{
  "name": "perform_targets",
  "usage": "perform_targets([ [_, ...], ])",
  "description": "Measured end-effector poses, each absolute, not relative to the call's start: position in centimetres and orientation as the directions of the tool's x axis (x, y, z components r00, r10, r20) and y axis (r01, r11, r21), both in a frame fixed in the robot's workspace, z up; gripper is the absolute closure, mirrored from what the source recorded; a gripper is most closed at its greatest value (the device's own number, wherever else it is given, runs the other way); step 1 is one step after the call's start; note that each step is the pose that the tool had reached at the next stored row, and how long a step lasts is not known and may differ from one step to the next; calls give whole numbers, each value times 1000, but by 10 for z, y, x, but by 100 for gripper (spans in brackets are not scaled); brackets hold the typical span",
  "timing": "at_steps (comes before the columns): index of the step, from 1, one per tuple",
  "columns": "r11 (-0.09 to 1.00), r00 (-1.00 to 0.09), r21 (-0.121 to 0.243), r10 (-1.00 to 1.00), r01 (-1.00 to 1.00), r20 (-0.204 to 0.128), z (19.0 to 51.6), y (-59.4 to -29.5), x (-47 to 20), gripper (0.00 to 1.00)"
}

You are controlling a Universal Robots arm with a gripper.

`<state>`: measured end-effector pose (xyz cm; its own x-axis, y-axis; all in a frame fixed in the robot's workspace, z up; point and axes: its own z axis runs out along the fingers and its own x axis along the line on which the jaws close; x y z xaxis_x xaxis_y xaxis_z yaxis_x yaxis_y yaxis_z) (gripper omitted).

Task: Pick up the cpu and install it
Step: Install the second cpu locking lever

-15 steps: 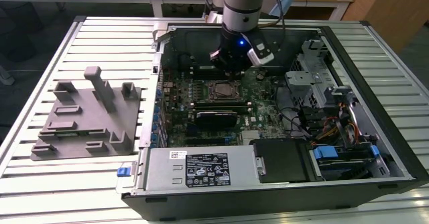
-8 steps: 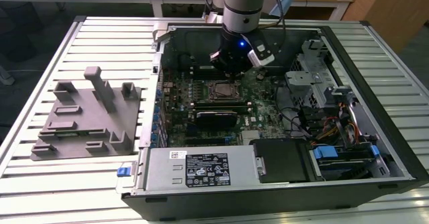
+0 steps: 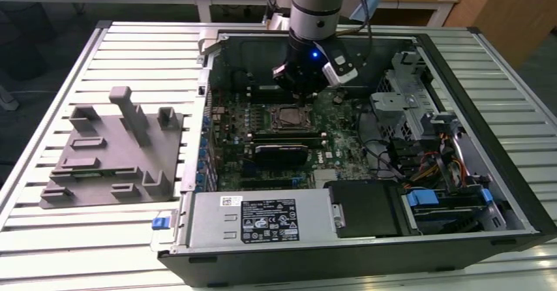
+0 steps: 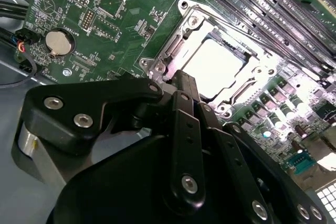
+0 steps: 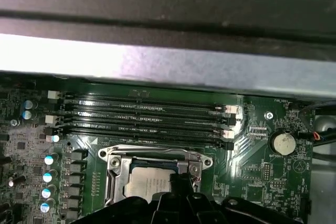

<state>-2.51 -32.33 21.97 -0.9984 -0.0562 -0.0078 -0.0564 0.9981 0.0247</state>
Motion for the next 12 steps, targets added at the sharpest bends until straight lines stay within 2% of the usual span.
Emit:
perform_targets([
  [12, 998, -998, 25, -56, -56, -8, 220, -336, -25, 89],
])
